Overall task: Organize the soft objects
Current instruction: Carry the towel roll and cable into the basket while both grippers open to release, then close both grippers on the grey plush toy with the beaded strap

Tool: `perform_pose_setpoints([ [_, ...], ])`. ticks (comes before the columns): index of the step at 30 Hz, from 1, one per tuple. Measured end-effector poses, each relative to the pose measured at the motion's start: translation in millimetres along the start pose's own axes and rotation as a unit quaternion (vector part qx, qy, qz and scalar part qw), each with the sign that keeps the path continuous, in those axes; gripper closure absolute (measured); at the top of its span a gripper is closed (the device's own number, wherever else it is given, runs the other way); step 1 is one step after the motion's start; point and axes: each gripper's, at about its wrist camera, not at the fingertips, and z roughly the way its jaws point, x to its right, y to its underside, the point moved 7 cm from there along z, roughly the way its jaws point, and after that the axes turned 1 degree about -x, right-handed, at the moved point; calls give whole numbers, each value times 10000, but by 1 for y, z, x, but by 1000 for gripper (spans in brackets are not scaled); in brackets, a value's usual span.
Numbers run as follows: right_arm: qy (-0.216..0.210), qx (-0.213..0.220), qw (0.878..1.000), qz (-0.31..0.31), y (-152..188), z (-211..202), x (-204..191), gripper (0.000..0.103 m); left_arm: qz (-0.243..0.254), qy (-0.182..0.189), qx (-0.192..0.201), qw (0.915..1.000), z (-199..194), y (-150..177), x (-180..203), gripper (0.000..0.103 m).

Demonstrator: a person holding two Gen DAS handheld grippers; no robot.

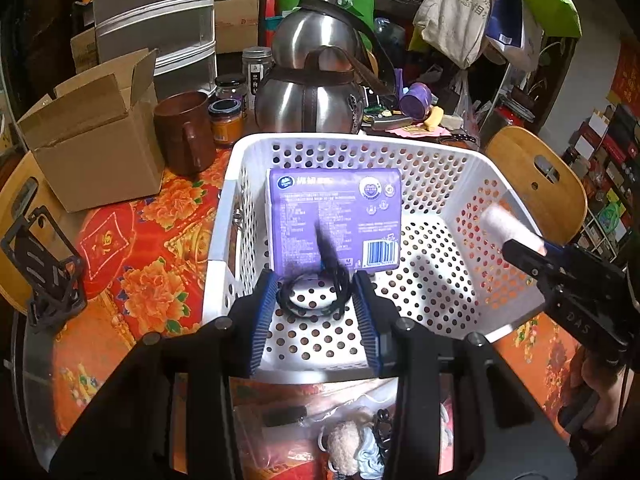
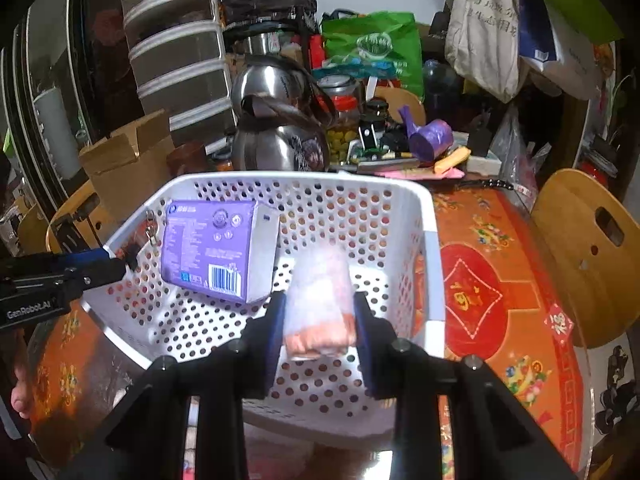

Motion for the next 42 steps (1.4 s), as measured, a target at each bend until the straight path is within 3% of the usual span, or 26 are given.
perform_pose_setpoints([
  [1,-10,37,10000,-3,-1,-2,-1,63,-13,32,9,10000,0,0,-1,59],
  [3,55,164,9998,43,-3,-8,1,42,-32,88,62,9999,-3,0,-2,42],
  [4,67,215,9997,56,-4,-11,2,39,-22,96,131,9999,-6,1,-2,33],
  [5,71,247,9996,68,-4,-14,2,38,-11,71,188,9998,-9,1,-3,32],
  [17,-120,251,9996,17,33,-53,-16,38,-138,53,519,9985,-59,33,-18,31],
  [22,-192,258,9995,51,55,-70,-24,38,-196,26,591,9981,-84,66,-28,30],
  [25,-330,325,9989,100,68,-80,-32,37,-309,279,592,9974,-92,91,-30,27],
  [32,-597,124,9981,-58,105,-71,-65,35,-550,451,254,9971,-67,144,-37,27],
  [40,-792,-54,9962,-367,124,-52,-96,36,-557,651,72,9963,-35,161,-25,27],
  [42,-842,-76,9956,-410,124,-48,-101,47,-493,672,91,9965,-31,161,-21,29],
])
